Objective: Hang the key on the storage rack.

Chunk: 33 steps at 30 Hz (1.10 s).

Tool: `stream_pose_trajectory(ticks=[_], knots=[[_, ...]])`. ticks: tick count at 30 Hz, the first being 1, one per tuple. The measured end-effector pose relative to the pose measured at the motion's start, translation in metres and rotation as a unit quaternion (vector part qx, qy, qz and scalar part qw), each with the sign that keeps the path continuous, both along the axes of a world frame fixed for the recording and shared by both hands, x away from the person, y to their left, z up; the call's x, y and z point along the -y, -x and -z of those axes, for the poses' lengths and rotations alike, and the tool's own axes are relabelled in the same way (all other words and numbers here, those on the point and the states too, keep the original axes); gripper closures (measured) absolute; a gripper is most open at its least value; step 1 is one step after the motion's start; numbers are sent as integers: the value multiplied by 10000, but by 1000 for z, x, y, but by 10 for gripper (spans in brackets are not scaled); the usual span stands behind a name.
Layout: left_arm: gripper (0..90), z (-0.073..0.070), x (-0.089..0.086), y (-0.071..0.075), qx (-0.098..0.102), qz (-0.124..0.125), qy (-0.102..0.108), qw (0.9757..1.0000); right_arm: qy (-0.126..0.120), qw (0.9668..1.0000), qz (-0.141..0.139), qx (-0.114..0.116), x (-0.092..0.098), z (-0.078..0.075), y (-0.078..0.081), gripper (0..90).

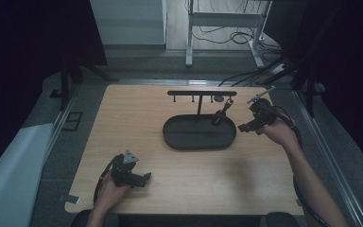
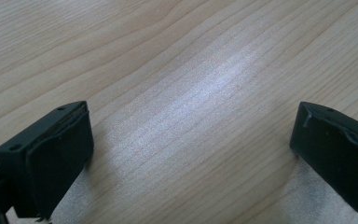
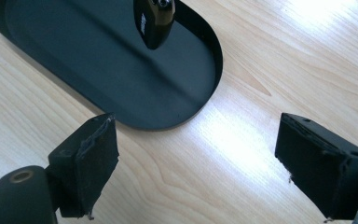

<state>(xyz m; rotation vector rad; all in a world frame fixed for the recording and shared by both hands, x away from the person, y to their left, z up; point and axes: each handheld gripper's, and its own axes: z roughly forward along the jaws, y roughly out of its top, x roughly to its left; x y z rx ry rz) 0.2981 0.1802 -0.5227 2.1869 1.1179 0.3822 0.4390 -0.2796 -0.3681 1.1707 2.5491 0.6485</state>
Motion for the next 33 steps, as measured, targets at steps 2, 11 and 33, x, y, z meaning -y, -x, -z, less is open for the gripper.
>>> stream_pose_trajectory(ticks=[2,11,33], knots=[[0,0,0,0,0,-1,2,10000,13,10000,-29,-10,3,0,4,128],[0,0,0,0,-1,-23,18,10000,26,9999,-92,122,13,-4,26,119],[0,0,0,1,-1,-40,24,10000,-69,9989,-247,400,25,11,86,80]])
